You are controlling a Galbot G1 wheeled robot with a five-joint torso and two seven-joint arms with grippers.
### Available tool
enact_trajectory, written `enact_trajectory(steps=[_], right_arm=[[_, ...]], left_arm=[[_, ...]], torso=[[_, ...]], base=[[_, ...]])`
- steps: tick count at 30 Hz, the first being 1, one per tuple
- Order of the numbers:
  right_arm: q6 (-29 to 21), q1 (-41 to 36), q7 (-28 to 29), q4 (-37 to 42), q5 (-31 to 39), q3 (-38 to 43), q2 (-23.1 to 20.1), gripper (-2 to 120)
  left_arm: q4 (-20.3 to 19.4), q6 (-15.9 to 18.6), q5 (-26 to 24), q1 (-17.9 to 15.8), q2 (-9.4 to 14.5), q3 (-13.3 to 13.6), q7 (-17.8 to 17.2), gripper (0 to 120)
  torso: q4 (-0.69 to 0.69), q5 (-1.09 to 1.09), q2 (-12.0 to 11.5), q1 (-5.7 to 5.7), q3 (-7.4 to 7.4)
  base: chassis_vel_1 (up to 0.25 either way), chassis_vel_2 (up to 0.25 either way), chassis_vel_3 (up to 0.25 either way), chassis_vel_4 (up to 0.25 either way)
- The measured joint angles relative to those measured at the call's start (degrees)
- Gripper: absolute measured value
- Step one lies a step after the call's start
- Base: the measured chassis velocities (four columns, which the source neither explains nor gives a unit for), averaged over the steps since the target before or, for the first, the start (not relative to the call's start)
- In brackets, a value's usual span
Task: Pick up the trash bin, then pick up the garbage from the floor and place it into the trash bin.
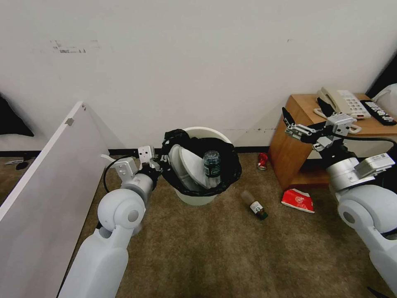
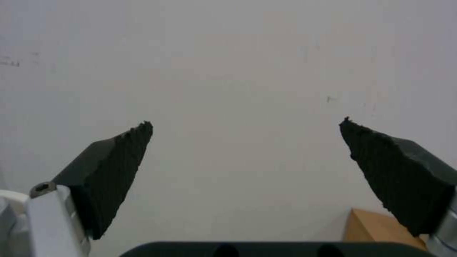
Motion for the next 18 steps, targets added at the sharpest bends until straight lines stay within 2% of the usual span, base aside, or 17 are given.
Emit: enact_trajectory(steps=[6, 14, 18], right_arm=[[0.37, 0.12, -0.04, -0.4, -0.03, -0.15, 0.26, 100], [1.67, 0.04, -1.17, -0.79, -0.85, -0.16, 0.27, 100], [1.91, 0.13, -1.44, -0.79, -0.83, -0.12, 0.24, 100]], left_arm=[[0.0, 0.0, -0.01, 0.05, 0.09, -0.14, 0.0, 4], [0.0, -0.01, 0.0, 0.05, 0.02, -0.17, 0.0, 4], [0.0, -0.01, 0.0, 0.05, 0.02, -0.14, 0.0, 4]], torso=[[0.0, 0.0, 0.0, 0.0, 0.0], [0.01, 0.0, 0.0, 0.0, 0.01], [0.0, 0.0, 0.0, 0.0, 0.0]], base=[[0.0, 0.0, 0.0, 0.0], [-0.072, 0.048, 0.05, -0.057], [0.0, 0.0, 0.0, 0.0]])
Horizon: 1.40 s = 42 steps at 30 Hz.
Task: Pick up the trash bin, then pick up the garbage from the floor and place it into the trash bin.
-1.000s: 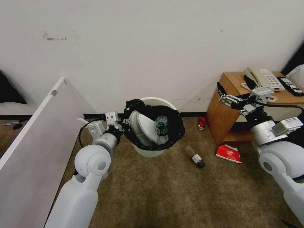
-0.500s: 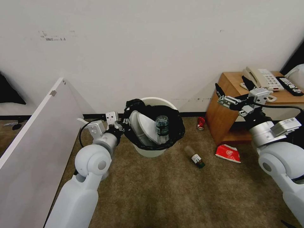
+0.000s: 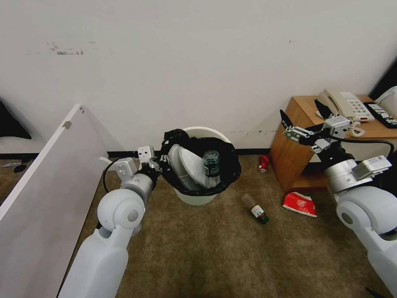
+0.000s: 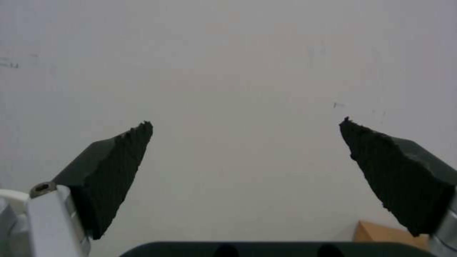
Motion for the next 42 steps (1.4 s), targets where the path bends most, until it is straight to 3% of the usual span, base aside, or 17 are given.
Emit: enact_trajectory(steps=[42], right_arm=[[-1.52, 0.31, 0.19, -0.16, -0.21, -0.4, 0.42, 100]], left_arm=[[0.04, 0.03, 0.0, -0.05, -0.11, 0.17, -0.01, 4]], torso=[[0.01, 0.0, 0.0, 0.0, -0.01]], base=[[-0.032, 0.033, 0.028, -0.036]])
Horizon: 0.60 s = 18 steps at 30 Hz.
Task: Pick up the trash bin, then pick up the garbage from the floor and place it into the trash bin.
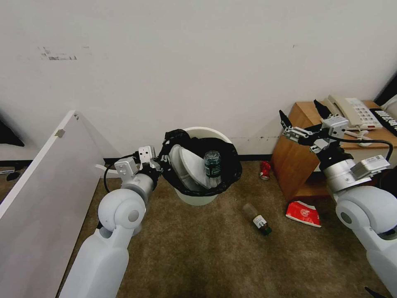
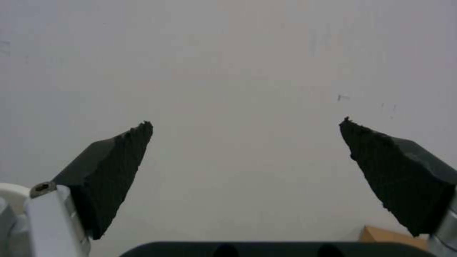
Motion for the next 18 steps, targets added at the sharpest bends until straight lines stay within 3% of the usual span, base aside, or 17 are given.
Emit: enact_trajectory(steps=[18], right_arm=[[1.75, -0.06, -0.39, -0.23, 0.03, -0.08, -0.03, 100]], left_arm=[[0.09, 0.0, 0.02, -0.11, -0.23, 0.09, -0.01, 4]], torso=[[0.0, 0.0, 0.0, 0.0, 0.01]], base=[[0.0, 0.0, 0.0, 0.0]])
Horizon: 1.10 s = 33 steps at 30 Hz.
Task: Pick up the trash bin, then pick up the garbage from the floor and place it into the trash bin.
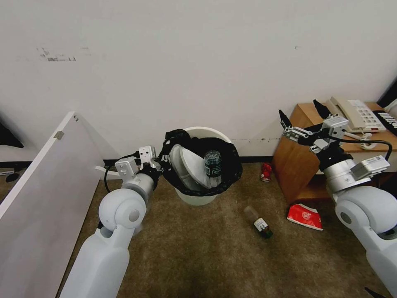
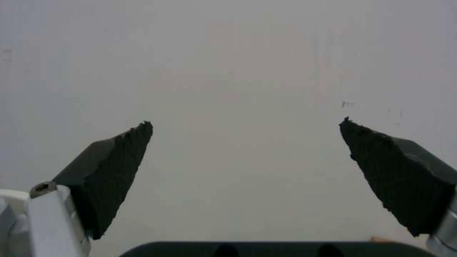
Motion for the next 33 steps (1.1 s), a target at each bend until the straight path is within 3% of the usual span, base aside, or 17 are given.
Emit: enact_trajectory(steps=[33], right_arm=[[-1.58, 3.56, 0.65, 1.17, 0.31, 0.41, -0.33, 100]], left_arm=[[0.17, 0.0, 0.0, -0.37, -0.29, -0.34, 0.0, 4]], torso=[[0.0, 0.0, 0.0, -0.01, -0.01]], base=[[-0.007, 0.007, 0.006, -0.008]])
